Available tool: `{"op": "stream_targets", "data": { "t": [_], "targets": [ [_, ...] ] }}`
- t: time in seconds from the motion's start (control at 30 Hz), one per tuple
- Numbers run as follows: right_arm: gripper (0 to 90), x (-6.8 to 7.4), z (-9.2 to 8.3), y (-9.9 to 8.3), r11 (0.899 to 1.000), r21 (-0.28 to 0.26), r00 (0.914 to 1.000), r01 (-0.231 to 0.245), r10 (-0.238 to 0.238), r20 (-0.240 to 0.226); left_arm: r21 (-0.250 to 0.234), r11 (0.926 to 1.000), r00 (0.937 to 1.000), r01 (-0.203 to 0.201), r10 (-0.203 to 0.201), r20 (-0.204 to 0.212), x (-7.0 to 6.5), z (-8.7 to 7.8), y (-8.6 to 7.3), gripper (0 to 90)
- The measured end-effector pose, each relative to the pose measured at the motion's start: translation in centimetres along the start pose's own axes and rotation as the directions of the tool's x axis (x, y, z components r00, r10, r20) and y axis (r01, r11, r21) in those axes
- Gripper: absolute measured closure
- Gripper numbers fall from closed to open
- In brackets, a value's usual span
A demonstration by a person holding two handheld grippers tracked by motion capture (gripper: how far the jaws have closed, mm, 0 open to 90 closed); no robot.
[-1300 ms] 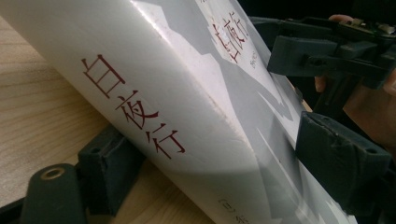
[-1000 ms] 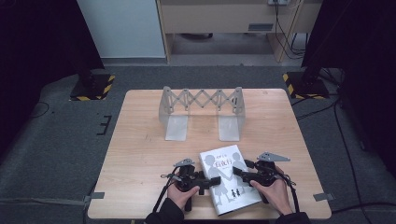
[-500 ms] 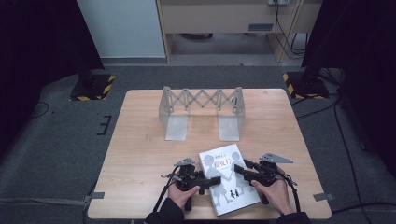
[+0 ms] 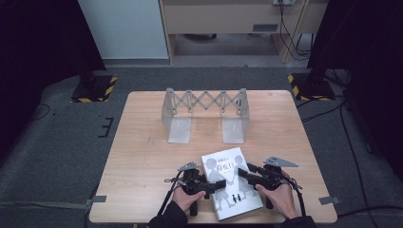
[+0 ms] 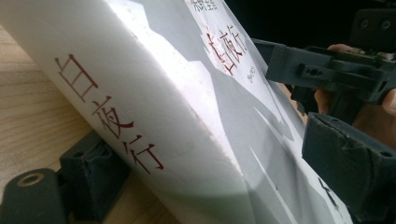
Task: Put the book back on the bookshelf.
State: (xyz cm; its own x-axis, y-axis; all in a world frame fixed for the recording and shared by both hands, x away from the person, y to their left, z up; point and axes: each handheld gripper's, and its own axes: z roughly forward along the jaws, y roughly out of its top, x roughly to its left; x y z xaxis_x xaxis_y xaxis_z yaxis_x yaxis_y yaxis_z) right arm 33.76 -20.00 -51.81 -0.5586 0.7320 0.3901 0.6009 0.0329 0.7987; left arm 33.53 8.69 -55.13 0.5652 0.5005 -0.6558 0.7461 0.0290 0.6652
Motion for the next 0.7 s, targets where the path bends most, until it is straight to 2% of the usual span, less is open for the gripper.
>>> {"op": "stream_targets", "data": {
  "t": [0.07, 0.17, 0.27, 0.5, 0.57, 0.67, 0.7],
  "targets": [
    [47.9, -0.01, -0.01, 0.0, 1.0, 0.0, 1.0, 0.001, -0.001, -0.001, 0.006, 0.9999, 0.9999, -0.009, 0.009, 0.005, 0.04, 0.02, 0.06, 8.8],
    [47.9, -0.02, 0.01, 0.0, 1.0, 0.004, 1.0, -0.005, 0.005, -0.002, 0.01, 0.9998, 0.9998, -0.015, 0.015, 0.016, -0.16, 0.26, 0.09, 2.3],
    [47.9, -0.03, 0.05, -0.04, 1.0, -0.002, 1.0, 0.0, 0.0, 0.0, 0.01, 0.9999, 0.9996, -0.007, 0.006, 0.028, -0.16, 0.33, 0.11, 0.0],
    [47.9, -0.05, 0.03, -0.07, 1.0, -0.003, 1.0, -0.006, 0.006, -0.002, 0.035, 0.9974, 0.998, -0.063, 0.063, -0.003, -0.37, 0.38, 0.24, 0.0],
    [47.9, -0.01, 0.03, -0.08, 1.0, -0.005, 1.0, -0.007, 0.007, 0.0, 0.041, 0.9968, 0.9973, -0.068, 0.069, -0.024, -0.31, 0.22, 0.35, 3.0],
    [48.3, -0.04, 0.09, -0.08, 1.0, -0.008, 1.0, -0.004, 0.004, -0.003, 0.027, 0.9989, 0.9991, -0.038, 0.039, -0.02, 0.11, -0.03, 0.46, 11.6],
    [48.3, -0.04, 0.09, -0.08, 1.0, -0.008, 1.0, -0.004, 0.004, -0.003, 0.023, 0.9993, 0.9994, -0.03, 0.031, -0.015, 0.26, -0.12, 0.45, 11.6]
  ]
}}
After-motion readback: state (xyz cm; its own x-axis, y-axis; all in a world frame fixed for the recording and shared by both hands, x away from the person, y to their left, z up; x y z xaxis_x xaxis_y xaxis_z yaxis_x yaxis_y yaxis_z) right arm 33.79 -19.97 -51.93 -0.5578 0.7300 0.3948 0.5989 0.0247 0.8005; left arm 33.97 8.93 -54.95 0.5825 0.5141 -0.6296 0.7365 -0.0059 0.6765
